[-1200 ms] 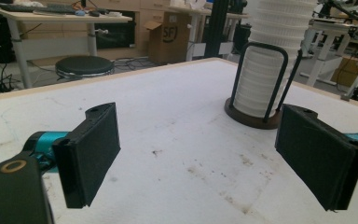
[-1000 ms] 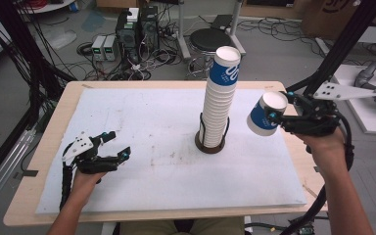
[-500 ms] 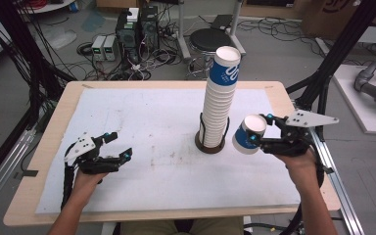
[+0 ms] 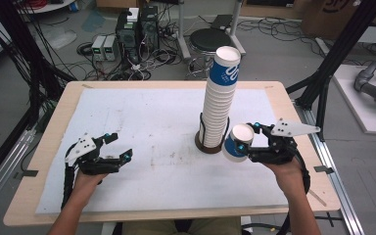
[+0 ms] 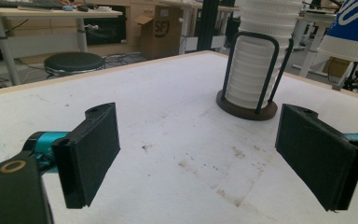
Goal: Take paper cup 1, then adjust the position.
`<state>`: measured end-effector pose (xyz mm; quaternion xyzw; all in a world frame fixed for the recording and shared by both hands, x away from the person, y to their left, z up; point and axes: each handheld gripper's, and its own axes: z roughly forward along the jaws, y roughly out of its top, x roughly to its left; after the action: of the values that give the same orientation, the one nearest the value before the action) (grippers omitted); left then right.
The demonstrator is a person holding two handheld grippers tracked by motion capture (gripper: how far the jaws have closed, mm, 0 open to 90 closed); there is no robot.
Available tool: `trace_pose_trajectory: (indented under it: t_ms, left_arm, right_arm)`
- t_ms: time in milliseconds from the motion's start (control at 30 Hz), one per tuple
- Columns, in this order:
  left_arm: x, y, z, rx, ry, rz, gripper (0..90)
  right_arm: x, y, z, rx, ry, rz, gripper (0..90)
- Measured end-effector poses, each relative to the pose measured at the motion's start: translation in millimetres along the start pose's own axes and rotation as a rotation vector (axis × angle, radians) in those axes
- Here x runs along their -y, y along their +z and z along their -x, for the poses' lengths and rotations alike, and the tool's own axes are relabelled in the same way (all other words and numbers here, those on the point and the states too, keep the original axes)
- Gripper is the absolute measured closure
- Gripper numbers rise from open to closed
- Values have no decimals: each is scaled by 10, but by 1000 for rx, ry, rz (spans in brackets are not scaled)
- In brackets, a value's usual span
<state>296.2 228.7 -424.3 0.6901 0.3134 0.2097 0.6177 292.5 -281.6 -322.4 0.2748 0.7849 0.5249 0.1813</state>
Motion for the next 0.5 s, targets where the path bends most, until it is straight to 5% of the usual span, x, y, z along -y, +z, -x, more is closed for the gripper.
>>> trace_pose_trajectory:
  t_ms: [500]
  left_arm:
    - [-24,35,44,26,11,4,136]
  right_arm:
    - [-12,-30,-60,-15,1,7,300]
